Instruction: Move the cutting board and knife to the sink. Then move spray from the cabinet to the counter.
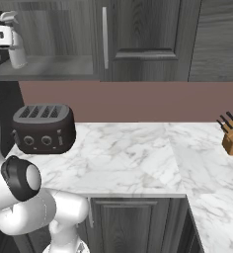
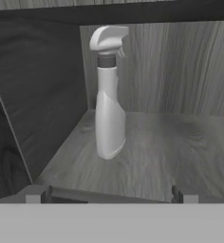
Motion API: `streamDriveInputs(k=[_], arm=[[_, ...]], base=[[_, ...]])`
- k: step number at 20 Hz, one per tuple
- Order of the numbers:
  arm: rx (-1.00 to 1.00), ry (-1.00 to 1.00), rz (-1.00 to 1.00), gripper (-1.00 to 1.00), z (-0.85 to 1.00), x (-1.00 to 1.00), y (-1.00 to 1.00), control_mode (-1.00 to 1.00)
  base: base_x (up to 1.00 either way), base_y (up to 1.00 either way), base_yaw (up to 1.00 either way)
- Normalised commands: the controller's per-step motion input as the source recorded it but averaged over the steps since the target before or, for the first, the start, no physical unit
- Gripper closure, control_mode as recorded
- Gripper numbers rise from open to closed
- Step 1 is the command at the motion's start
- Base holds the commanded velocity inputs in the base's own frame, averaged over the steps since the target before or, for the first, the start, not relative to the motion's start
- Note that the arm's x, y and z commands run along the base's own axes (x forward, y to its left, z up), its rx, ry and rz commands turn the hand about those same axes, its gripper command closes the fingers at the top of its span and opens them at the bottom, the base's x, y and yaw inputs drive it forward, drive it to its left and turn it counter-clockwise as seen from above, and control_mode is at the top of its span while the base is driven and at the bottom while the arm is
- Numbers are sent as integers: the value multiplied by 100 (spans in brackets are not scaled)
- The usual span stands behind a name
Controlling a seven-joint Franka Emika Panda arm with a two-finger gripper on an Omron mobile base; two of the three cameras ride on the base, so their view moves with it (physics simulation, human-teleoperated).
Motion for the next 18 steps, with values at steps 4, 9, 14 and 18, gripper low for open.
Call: streamDriveInputs(k=[4,9,14,18], arm=[[0,0,0,-100,0,0,1,-100],[0,0,0,-100,0,10,0,-100],[0,0,0,-100,0,14,15,-100],[0,0,0,-100,0,15,28,-100]], base=[[0,0,0],[0,0,0],[0,0,0],[0,0,0]])
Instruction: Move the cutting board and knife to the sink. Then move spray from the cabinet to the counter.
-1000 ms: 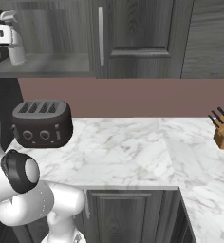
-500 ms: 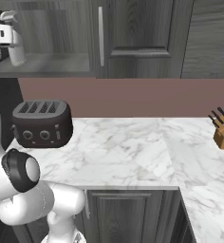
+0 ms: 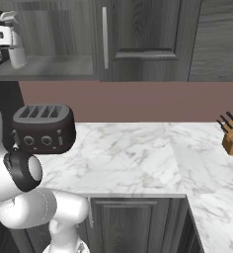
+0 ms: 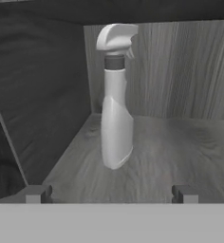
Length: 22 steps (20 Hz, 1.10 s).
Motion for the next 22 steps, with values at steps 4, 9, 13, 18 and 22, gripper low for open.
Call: streamDriveInputs(k=[4,9,13,18,22], arm=[[0,0,0,-100,0,19,16,-100],[0,0,0,-100,0,19,8,-100],[-1,0,0,-100,0,22,9,-100],[-2,0,0,-100,0,23,11,-100],[-2,0,0,-100,0,26,13,-100]], base=[[0,0,0],[0,0,0],[0,0,0],[0,0,0],[0,0,0]])
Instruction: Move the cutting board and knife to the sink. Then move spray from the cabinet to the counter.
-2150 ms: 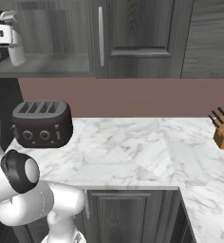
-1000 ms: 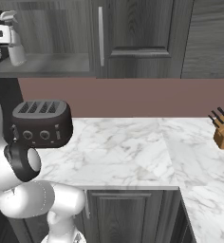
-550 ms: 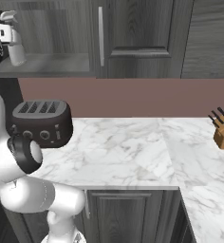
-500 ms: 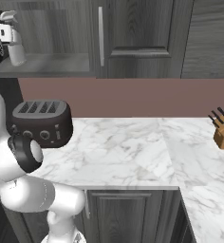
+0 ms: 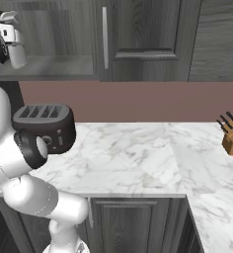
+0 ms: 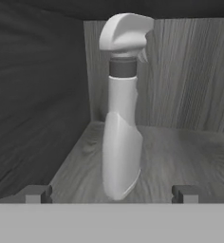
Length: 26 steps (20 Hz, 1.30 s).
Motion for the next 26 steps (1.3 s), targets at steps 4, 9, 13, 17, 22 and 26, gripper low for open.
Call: streamDriveInputs(k=[4,9,13,17,22,26], arm=[[-2,0,0,-100,0,29,11,-100],[-2,0,0,-100,0,26,7,-100],[-2,0,0,-100,-1,26,7,-100],[-4,0,0,-100,-4,18,11,-100],[-4,0,0,-100,-3,6,12,-100],[-1,0,-1,-100,-3,0,3,-100]], base=[[0,0,0],[0,0,0],[0,0,0],[0,0,0],[0,0,0],[0,0,0]])
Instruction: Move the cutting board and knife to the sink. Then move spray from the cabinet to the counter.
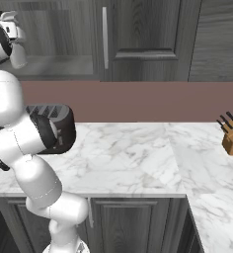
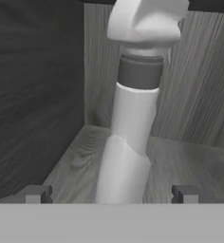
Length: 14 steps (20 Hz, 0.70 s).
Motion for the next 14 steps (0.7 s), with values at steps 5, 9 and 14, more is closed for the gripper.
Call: streamDriveInputs(k=[5,9,14], arm=[[0,0,-3,-100,-15,0,0,-100],[0,0,-4,-100,-18,0,0,-100],[0,0,-2,-100,-9,4,0,-100]], base=[[0,0,0],[0,0,0],[0,0,0]])
